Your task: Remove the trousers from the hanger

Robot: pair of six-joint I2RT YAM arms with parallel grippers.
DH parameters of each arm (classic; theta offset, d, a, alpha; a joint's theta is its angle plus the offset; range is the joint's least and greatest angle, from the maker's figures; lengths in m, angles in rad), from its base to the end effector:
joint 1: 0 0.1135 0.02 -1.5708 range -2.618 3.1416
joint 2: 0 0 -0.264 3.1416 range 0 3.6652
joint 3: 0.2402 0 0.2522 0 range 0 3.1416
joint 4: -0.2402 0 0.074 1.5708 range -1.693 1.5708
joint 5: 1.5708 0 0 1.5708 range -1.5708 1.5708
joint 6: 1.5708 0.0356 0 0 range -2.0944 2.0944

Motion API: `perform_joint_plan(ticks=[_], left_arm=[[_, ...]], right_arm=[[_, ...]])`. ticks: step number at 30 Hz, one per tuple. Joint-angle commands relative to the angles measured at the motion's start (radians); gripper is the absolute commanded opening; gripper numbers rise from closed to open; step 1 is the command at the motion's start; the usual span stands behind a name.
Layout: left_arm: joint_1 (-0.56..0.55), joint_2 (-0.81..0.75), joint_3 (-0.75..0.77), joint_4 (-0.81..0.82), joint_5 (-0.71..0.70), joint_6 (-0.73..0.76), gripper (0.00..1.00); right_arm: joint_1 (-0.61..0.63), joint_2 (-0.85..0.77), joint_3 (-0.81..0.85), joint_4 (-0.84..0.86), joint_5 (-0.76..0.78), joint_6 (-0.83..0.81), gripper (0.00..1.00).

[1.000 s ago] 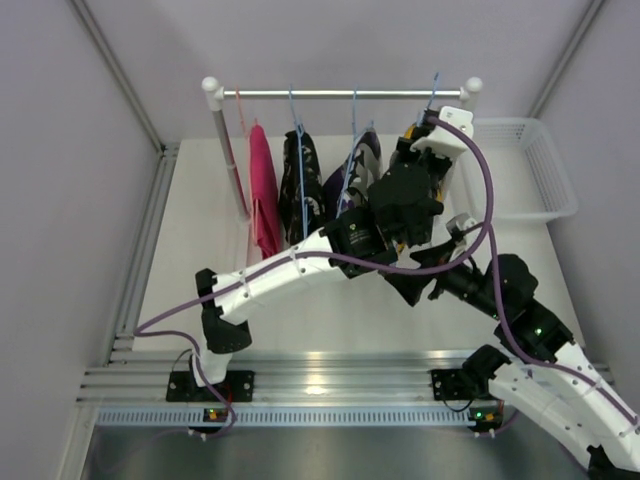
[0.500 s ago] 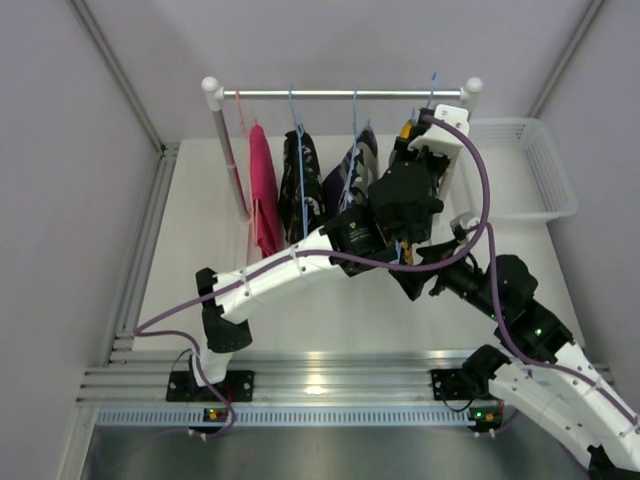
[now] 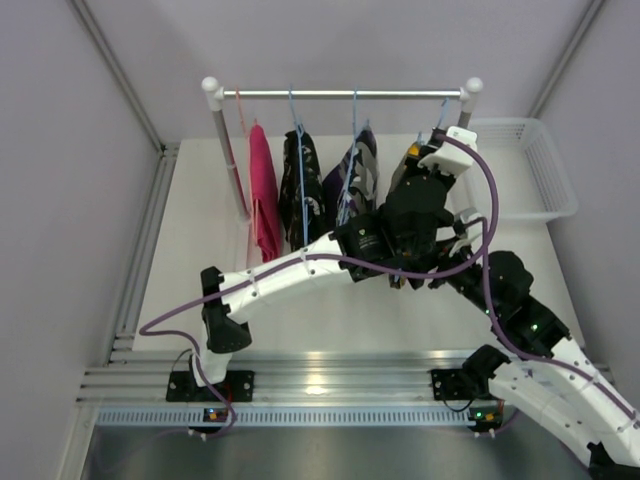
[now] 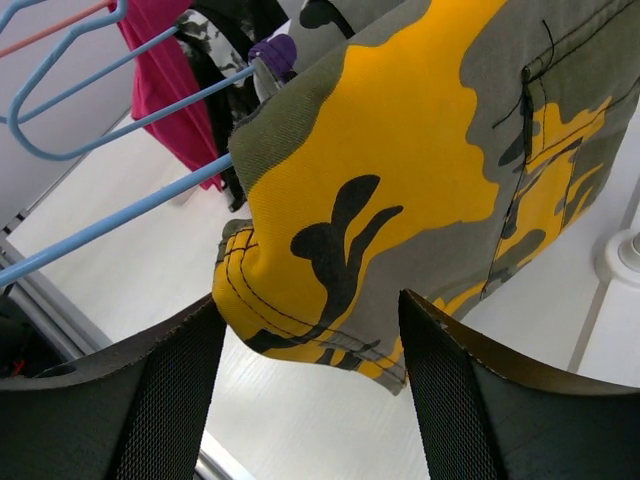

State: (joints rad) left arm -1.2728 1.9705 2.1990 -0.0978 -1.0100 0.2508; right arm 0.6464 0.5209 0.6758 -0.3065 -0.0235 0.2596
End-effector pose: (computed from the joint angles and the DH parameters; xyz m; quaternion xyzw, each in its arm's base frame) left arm 0.1580 -0.4116 0.4827 0.1352 0.6686 -0.0435 0.7299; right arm 0.1050 0.0802 0.3254 -0.1533 0.7430 0.2931 0.5819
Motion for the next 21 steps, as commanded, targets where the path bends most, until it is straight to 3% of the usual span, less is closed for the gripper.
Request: perform_joint_plan(ticks=[1, 18, 21], left_arm=[[-0.008, -0.117, 0.012, 0.127, 0.021, -0.021, 0.0], [-0.023, -0.124, -0.024, 0.118, 0.022, -0.033, 0.0], [-0.026, -0.127, -0.035, 0.121, 0.022, -0.033, 0.0]], right_arm=[[0.021, 0.011, 0.05, 0.073, 0.05, -0.013, 0.68], [0.022, 0.065, 0.033, 0.187, -0.001, -0.01, 0.65], [0.022, 0.062, 0.025, 0.191, 0.008, -0.011, 0.61]])
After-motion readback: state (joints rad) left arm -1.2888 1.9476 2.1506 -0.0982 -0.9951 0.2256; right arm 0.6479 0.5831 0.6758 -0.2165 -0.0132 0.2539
